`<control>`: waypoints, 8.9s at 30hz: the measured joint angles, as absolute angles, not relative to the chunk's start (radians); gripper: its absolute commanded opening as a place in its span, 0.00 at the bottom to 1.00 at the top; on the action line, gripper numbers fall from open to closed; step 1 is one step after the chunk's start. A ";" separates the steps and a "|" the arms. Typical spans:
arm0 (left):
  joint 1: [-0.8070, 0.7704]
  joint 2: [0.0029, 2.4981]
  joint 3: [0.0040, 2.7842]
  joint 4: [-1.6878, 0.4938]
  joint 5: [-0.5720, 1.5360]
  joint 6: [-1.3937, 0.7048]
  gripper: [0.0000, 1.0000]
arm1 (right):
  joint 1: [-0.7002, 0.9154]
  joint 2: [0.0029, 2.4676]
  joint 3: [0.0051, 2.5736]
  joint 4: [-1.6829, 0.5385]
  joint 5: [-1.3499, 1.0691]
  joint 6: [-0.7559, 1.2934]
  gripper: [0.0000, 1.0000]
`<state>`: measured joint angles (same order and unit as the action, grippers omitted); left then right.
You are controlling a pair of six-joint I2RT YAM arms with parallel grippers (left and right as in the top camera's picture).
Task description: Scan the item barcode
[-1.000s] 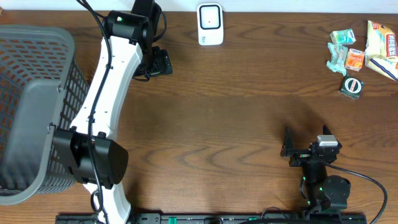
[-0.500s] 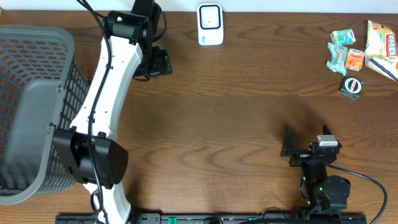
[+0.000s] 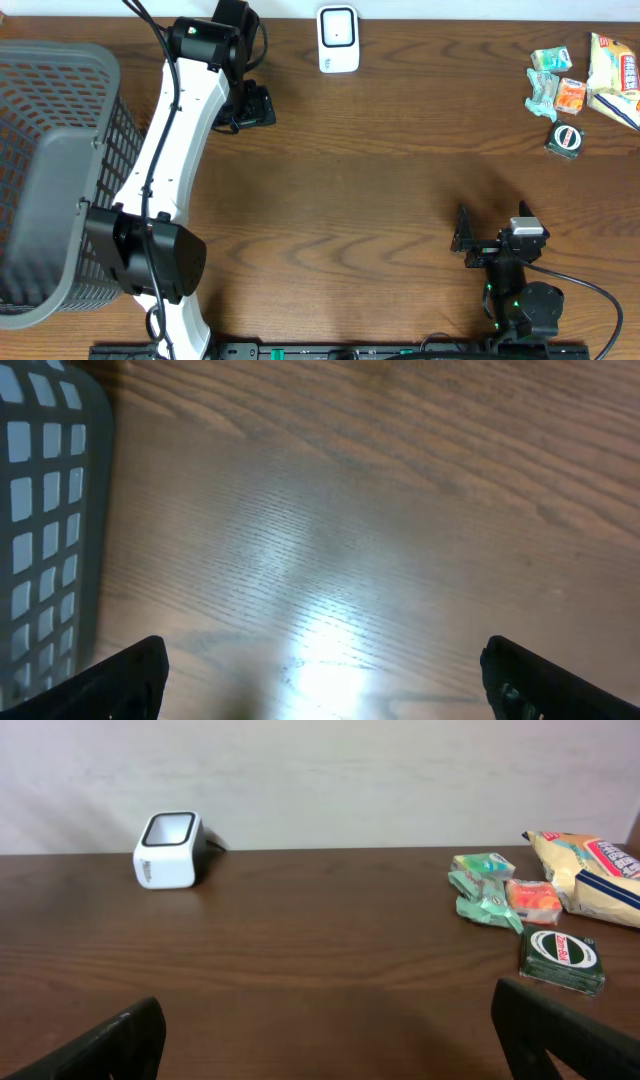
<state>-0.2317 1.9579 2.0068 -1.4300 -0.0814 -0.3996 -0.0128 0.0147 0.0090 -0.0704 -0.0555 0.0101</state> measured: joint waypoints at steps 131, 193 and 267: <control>-0.106 0.082 0.019 -0.029 0.028 -0.124 0.98 | -0.013 0.012 0.009 -0.070 -0.056 0.010 0.99; -0.091 0.011 0.020 -0.030 0.020 0.027 0.98 | -0.013 0.012 0.009 -0.070 -0.056 0.010 0.99; -0.088 0.011 0.020 -0.030 0.020 0.035 0.98 | -0.013 0.012 0.008 -0.070 -0.056 0.010 0.99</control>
<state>-0.0883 0.0109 0.0196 -0.0299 0.0200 0.0345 -0.0128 0.0120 0.0082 -0.0700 -0.0555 0.0101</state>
